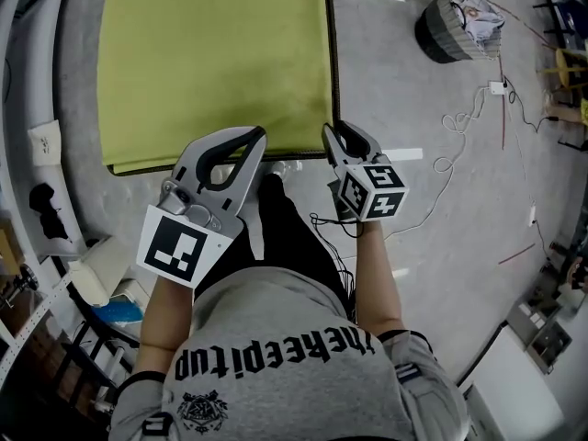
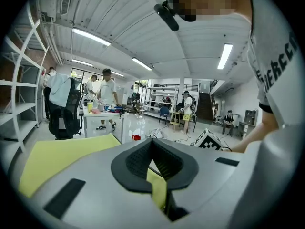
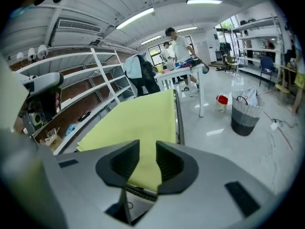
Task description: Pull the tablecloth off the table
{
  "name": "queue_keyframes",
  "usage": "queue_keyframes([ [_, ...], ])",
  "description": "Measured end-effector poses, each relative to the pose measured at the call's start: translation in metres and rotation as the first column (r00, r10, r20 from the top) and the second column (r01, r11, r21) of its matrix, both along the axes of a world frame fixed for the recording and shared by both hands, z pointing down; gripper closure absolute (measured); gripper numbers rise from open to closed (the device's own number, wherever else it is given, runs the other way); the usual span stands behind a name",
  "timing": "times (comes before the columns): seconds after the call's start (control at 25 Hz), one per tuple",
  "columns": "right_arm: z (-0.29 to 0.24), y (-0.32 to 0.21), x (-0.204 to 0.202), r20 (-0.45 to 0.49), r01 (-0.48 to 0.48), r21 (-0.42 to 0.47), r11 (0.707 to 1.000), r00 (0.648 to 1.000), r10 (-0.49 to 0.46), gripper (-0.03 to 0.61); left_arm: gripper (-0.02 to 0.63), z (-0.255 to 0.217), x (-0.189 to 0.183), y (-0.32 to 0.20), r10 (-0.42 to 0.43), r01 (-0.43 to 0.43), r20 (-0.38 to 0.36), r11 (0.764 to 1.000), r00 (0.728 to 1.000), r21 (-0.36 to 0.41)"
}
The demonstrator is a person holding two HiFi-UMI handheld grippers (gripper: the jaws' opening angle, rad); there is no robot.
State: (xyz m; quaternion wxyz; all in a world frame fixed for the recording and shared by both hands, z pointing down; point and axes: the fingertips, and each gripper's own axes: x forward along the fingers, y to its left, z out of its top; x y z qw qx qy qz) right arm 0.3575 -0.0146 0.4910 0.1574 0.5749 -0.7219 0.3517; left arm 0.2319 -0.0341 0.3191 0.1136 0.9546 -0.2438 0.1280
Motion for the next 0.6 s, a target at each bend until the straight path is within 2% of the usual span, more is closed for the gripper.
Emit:
queue_keyframes([
  [0.6,0.077,0.03,0.006,0.018,-0.051,-0.203,0.978,0.998,0.056,0.433,0.598,0.02,-0.003,-0.002,-0.017,0.018,0.025,0.999,1.0,-0.038],
])
